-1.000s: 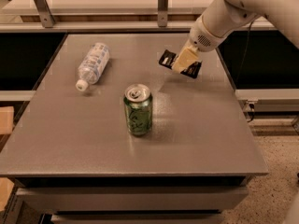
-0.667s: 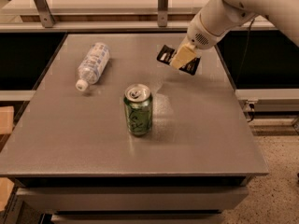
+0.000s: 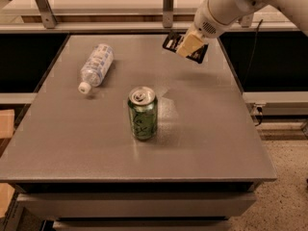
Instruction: Pick rxbar chocolate
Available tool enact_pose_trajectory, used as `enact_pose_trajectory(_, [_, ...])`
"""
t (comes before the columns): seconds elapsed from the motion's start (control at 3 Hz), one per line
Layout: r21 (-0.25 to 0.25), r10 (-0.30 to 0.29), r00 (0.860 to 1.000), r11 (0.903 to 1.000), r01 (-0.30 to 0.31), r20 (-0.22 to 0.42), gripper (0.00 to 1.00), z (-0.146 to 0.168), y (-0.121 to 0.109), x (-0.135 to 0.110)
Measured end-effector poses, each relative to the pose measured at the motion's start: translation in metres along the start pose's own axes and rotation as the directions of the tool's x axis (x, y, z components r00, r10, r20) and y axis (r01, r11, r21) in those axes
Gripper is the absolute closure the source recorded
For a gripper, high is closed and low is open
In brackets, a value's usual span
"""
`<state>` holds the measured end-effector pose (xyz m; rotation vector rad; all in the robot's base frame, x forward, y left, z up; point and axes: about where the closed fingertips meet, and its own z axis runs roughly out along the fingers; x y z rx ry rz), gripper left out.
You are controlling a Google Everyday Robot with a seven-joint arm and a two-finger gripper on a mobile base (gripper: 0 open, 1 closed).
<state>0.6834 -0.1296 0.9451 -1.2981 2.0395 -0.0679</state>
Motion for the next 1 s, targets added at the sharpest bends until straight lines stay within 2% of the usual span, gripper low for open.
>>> enact_pose_trajectory(0.33, [0.035,-0.013,1.000,0.9993,0.013,0.009,1.00,-0.006,-0.009,-0.005])
enact_pose_trajectory(0.67, [0.094,-0.038,0.999,0.9950,0.035,0.024,1.00,-0.022,-0.015,-0.012])
enact_pose_trajectory(1.0, [0.094,-0.038,0.999,0.9950,0.035,0.024,1.00,-0.022,-0.015,-0.012])
